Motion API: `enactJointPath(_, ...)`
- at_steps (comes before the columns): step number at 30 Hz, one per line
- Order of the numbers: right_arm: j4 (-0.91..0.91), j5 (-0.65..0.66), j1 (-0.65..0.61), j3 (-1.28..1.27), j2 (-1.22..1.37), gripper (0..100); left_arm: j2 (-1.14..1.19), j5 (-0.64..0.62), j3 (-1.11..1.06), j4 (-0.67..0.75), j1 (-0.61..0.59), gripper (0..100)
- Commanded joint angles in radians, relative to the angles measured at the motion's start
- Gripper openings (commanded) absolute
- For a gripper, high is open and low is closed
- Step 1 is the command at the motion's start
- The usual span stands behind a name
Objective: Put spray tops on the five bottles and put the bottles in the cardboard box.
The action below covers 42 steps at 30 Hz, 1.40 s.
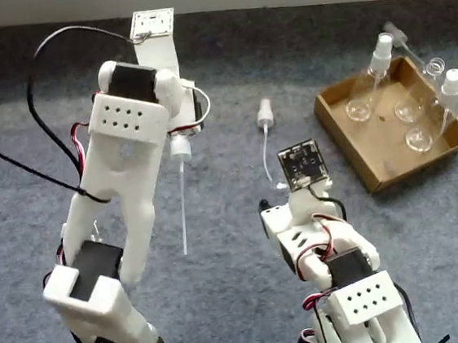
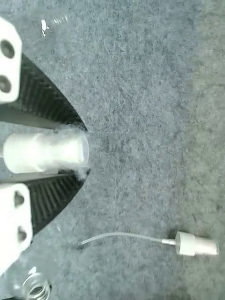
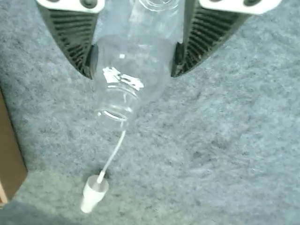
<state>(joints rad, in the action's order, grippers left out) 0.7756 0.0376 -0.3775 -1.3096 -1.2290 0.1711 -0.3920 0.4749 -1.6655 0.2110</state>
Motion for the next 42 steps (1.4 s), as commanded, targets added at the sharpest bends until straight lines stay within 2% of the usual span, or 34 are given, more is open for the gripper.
enactJointPath(1, -0.059, 0.000, -0.042, 0.008, -0.015, 14.2, -0.202, 0.034, 0.042, -0.055, 0.077, 1)
enactJointPath(5, -0.142, 0.000, -0.070, -0.038, -0.015, 14.2, -0.349, 0.137, -0.008, -0.077, 0.101, 1)
enactJointPath(10, -0.268, 0.000, -0.077, -0.108, -0.015, 14.2, -0.538, 0.158, -0.145, -0.069, 0.101, 1)
enactJointPath(13, -0.306, 0.000, -0.082, -0.120, -0.015, 14.2, -0.634, 0.157, -0.234, 0.029, 0.101, 1)
enactJointPath(18, -0.352, 0.000, -0.082, -0.120, -0.015, 14.2, -0.786, 0.152, -0.452, 0.336, 0.101, 1)
enactJointPath(27, -0.423, 0.000, -0.120, -0.156, -0.015, 14.2, -1.127, 0.150, -1.084, 1.048, 0.101, 0)
enactJointPath(30, -0.483, 0.037, -0.165, -0.206, -0.015, 14.2, -1.239, 0.150, -1.193, 1.195, 0.102, 0)
enactJointPath(34, -0.538, 0.152, -0.223, -0.251, -0.015, 14.2, -1.310, 0.150, -1.236, 1.223, 0.097, 0)
enactJointPath(42, -0.699, 0.166, -0.265, -0.291, -0.015, 14.2, -1.325, 0.150, -1.141, 1.237, 0.094, 0)
